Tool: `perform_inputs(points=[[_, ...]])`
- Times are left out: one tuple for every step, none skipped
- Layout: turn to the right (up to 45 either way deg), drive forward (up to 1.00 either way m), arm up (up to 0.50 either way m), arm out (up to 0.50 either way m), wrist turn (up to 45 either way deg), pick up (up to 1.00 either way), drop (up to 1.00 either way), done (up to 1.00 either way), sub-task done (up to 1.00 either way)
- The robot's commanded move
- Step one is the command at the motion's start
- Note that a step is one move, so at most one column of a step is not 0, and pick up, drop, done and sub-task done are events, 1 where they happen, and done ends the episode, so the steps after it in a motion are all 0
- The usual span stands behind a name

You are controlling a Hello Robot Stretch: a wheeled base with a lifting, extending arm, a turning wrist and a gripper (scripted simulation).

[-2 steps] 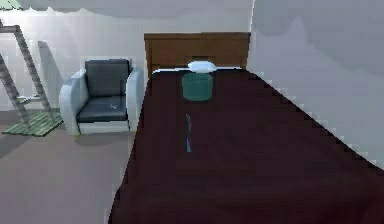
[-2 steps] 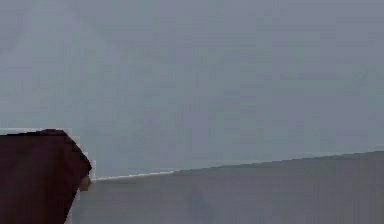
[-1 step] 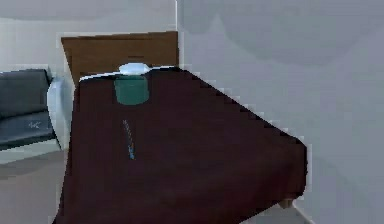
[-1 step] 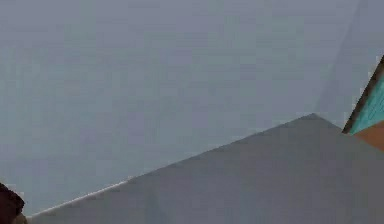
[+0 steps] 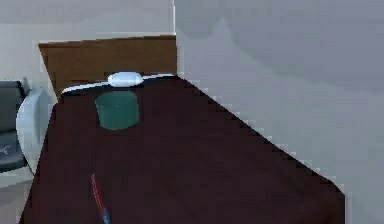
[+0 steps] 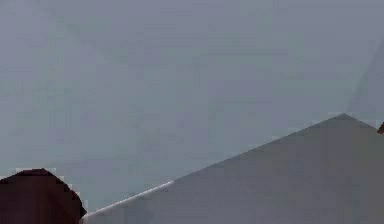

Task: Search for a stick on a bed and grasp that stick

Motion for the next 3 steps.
perform_inputs(points=[[-45.0, 0.00, 0.00, 0.00, 0.0, 0.00, 0.00, 0.00, 0.00], [-45.0, 0.00, 0.00, 0.00, 0.0, 0.00, 0.00, 0.00, 0.00], [-27.0, 0.00, 0.00, 0.00, 0.0, 0.00, 0.00, 0.00, 0.00]])
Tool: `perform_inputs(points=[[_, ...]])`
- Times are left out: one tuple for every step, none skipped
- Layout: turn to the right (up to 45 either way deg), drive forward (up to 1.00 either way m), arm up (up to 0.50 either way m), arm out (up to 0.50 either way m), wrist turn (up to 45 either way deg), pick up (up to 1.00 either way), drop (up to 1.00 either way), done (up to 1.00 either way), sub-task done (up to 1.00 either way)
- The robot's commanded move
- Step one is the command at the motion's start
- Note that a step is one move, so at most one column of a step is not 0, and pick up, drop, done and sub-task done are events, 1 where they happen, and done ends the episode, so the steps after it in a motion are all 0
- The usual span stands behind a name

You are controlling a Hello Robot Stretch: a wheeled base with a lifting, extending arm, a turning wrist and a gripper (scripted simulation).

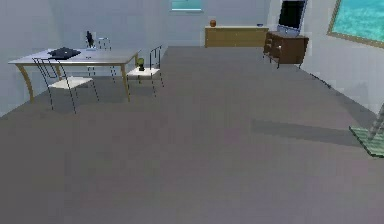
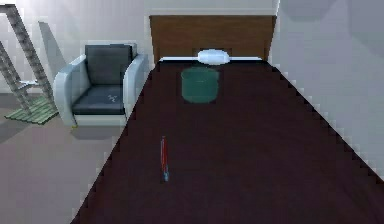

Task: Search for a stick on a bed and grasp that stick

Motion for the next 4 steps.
perform_inputs(points=[[0.0, 0.00, 0.50, 0.00, 0.0, 0.00, 0.00, 0.00, 0.00], [0.0, 0.00, 0.36, 0.00, 0.0, 0.00, 0.00, 0.00, 0.00], [0.0, 0.00, 0.00, 0.28, 0.0, 0.00, 0.00, 0.00, 0.00], [0.0, 0.00, 0.00, 0.00, 45.0, 0.00, 0.00, 0.00, 0.00]])
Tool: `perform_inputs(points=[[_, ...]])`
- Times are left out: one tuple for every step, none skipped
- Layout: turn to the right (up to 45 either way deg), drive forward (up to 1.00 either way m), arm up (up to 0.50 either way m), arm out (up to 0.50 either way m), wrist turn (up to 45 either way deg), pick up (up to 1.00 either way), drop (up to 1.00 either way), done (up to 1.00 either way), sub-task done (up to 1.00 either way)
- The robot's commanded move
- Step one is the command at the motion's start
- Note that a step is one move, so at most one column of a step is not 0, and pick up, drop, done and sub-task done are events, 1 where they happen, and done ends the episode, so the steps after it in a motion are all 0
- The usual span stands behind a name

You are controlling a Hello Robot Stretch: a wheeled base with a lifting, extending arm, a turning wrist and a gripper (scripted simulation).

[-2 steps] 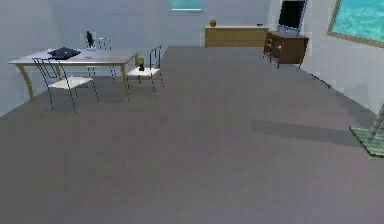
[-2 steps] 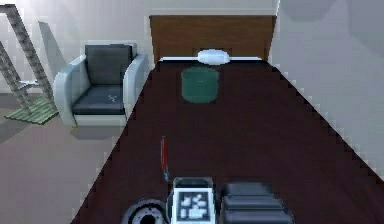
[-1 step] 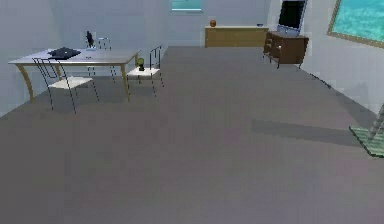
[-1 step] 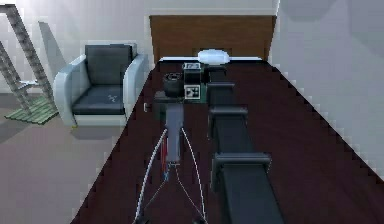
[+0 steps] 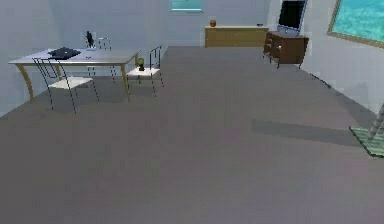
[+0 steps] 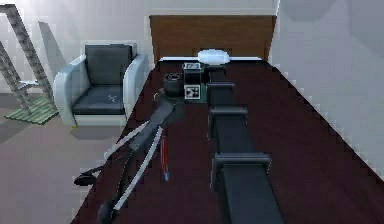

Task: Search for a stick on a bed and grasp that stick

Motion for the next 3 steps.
perform_inputs(points=[[0.0, 0.00, 0.00, 0.00, 45.0, 0.00, 0.00, 0.00, 0.00], [0.0, 0.00, 0.00, 0.00, 45.0, 0.00, 0.00, 0.00, 0.00], [0.0, 0.00, 0.00, 0.00, 21.0, 0.00, 0.00, 0.00, 0.00]])
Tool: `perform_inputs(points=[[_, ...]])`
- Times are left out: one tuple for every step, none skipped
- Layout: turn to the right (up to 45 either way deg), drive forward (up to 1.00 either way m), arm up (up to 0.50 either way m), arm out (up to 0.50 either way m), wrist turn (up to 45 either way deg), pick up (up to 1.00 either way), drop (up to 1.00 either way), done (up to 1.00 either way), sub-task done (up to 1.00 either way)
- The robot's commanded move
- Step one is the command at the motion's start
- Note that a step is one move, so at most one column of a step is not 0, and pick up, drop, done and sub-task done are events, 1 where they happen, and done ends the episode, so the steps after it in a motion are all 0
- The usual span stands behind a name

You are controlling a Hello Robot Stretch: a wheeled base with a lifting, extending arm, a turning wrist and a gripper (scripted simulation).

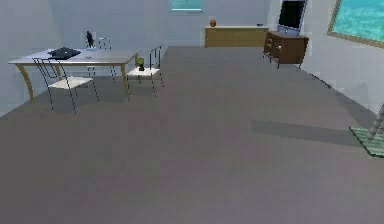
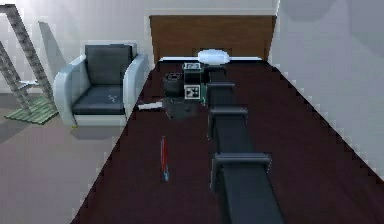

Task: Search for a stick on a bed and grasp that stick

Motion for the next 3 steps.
perform_inputs(points=[[0.0, 0.00, -0.30, 0.00, 0.0, 0.00, 0.00, 0.00, 0.00], [0.0, 0.00, 0.00, 0.00, 0.0, 1.00, 0.00, 0.00, 0.00], [0.0, 0.00, 0.10, 0.00, 0.0, 0.00, 0.00, 0.00, 0.00]])
